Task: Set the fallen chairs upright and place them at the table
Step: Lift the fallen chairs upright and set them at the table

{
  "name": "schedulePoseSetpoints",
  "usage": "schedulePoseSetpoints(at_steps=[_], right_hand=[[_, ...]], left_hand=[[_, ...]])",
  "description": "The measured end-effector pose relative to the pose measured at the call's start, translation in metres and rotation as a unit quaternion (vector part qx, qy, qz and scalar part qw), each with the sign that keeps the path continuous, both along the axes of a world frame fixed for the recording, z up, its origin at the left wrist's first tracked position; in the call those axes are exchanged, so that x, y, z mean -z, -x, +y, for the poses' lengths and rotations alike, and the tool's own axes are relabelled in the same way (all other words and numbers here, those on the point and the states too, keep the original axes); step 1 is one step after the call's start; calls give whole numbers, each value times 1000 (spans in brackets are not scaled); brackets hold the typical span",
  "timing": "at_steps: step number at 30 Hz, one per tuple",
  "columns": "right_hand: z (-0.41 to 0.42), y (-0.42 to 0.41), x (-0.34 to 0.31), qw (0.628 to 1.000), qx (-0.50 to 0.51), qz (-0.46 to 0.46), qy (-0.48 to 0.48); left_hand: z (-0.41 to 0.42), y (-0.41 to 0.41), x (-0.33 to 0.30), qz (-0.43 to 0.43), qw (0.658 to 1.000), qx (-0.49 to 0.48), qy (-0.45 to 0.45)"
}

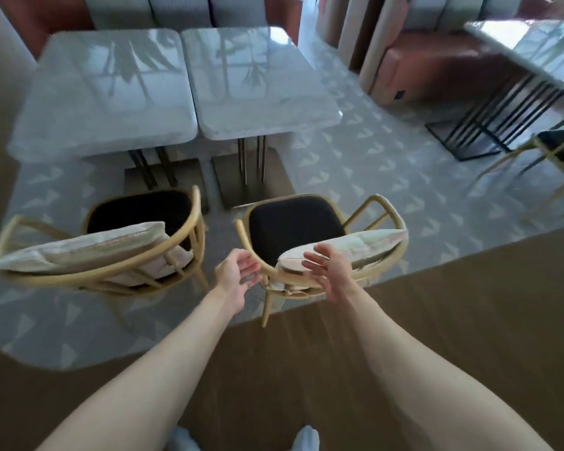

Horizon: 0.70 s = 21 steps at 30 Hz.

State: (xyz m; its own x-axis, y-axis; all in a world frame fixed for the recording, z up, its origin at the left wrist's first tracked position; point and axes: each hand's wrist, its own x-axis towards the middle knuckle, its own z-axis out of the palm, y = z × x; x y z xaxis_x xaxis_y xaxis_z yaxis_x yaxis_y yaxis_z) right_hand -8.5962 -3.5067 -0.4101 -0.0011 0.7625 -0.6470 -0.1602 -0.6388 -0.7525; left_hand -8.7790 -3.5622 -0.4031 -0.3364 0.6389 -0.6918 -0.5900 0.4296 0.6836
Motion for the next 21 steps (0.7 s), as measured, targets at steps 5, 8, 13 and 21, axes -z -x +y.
schedulePoseSetpoints(at_steps=[5, 8, 13, 21], right_hand=[[8, -85, -13, 999, -25, -24, -3], [21, -110, -17, 999, -35, -22, 5], [43, -130, -11, 998, -53, -34, 14], [102, -152, 18, 984, -72, -83, 138]], left_hand=[[-1, -102, -5, -51, 998, -31, 24], [5, -128, -7, -60, 997, -51, 21], [26, -147, 3, -86, 992, -83, 44], [81, -188, 52, -150, 971, -112, 148]])
